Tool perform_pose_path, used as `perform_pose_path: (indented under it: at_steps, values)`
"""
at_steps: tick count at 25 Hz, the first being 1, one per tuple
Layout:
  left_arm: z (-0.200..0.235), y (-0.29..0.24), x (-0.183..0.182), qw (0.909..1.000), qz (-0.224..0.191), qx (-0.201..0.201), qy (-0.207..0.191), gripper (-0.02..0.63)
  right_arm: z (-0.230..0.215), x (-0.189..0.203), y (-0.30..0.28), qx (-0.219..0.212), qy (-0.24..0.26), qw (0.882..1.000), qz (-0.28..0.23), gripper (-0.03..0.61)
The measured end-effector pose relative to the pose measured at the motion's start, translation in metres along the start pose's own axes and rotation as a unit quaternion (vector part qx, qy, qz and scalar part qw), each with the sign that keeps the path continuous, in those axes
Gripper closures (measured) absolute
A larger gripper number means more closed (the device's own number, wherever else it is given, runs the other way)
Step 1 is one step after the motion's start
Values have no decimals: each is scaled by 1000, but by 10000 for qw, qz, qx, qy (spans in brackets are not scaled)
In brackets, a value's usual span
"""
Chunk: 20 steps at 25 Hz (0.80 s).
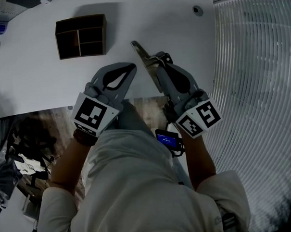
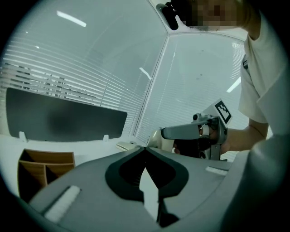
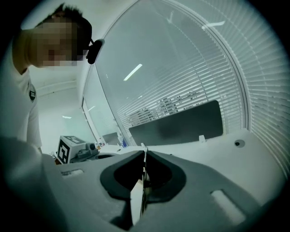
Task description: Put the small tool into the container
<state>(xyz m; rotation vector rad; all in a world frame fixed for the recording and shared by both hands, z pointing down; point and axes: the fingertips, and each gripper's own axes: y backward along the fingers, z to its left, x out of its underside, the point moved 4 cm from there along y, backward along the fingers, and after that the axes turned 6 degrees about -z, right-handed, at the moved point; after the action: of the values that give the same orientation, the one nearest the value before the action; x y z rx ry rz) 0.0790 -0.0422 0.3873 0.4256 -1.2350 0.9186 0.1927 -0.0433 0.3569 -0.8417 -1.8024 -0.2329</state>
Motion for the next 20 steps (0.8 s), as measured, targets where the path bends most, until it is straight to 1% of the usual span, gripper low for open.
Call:
perform_pose_path:
  at_steps: [3, 10, 13, 17, 20]
  values:
    - [-7, 16, -12, 9998, -113, -174, -16, 611, 19, -10, 5, -200, 145, 9997, 17, 563]
    - [12, 58, -18, 9974, -309, -644, -33, 611, 61, -10, -22, -805, 484, 9955, 152, 563]
    - [25, 79, -20, 9956, -417, -835, 22, 611, 83, -10, -39, -1059, 708, 9915, 262, 562]
    - [53, 117, -17, 9929, -549, -1049, 141, 611, 122, -3, -71, -1371, 992, 9846, 432, 562]
    - [62, 128, -18, 9911, -623, -1161, 209, 611, 136, -3, -82, -1577, 1168, 9792, 523, 563]
